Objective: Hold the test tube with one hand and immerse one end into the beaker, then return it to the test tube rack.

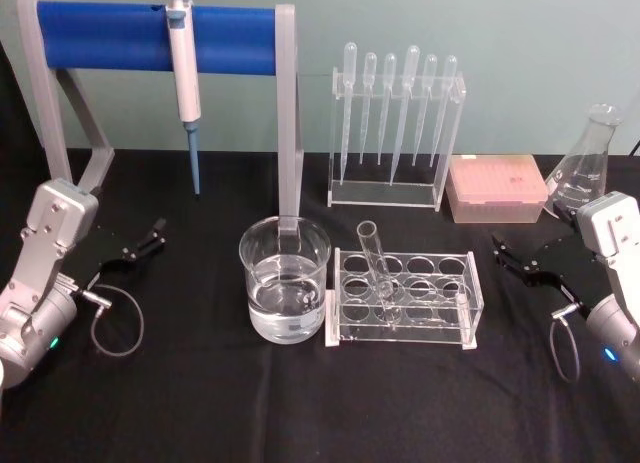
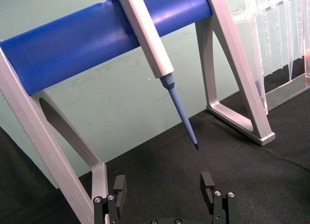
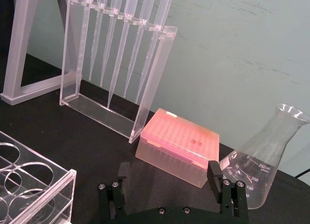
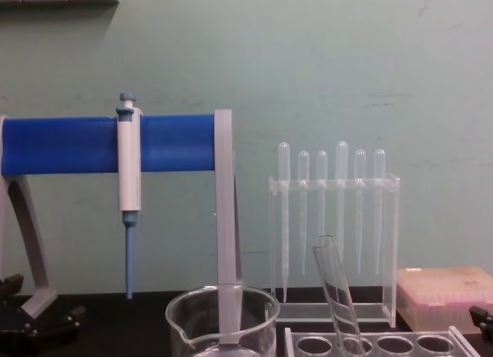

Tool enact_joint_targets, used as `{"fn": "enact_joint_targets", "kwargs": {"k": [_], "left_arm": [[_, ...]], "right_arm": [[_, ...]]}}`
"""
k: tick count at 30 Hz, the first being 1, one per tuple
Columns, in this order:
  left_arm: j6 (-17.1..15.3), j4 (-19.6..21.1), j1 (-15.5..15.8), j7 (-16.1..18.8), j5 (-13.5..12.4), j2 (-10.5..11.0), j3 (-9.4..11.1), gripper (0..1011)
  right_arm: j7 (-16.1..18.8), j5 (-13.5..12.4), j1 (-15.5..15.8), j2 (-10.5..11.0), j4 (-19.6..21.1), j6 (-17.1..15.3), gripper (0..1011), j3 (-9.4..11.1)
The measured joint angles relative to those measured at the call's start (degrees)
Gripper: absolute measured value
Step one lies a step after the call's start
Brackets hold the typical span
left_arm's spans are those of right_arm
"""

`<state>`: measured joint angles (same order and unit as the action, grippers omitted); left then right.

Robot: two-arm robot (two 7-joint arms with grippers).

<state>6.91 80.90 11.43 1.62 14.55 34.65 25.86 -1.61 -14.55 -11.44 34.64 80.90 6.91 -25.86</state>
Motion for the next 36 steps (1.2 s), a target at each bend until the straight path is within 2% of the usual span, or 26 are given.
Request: {"fn": "enact_joint_targets", "kwargs": {"k": [28,33,36], "left_arm": [[0.0,0.0,0.0,0.0,0.0,0.0,0.0,1000],[0.0,0.0,0.0,0.0,0.0,0.0,0.0,1000],[0.0,0.0,0.0,0.0,0.0,0.0,0.0,1000]], "right_arm": [[0.0,0.0,0.1,0.0,0.1,0.0,1003,0.1],[-1.9,0.7,3.2,1.0,3.4,-1.0,1002,2.1],[-4.4,1.2,8.1,3.1,9.2,-2.6,1003,4.4]]}}
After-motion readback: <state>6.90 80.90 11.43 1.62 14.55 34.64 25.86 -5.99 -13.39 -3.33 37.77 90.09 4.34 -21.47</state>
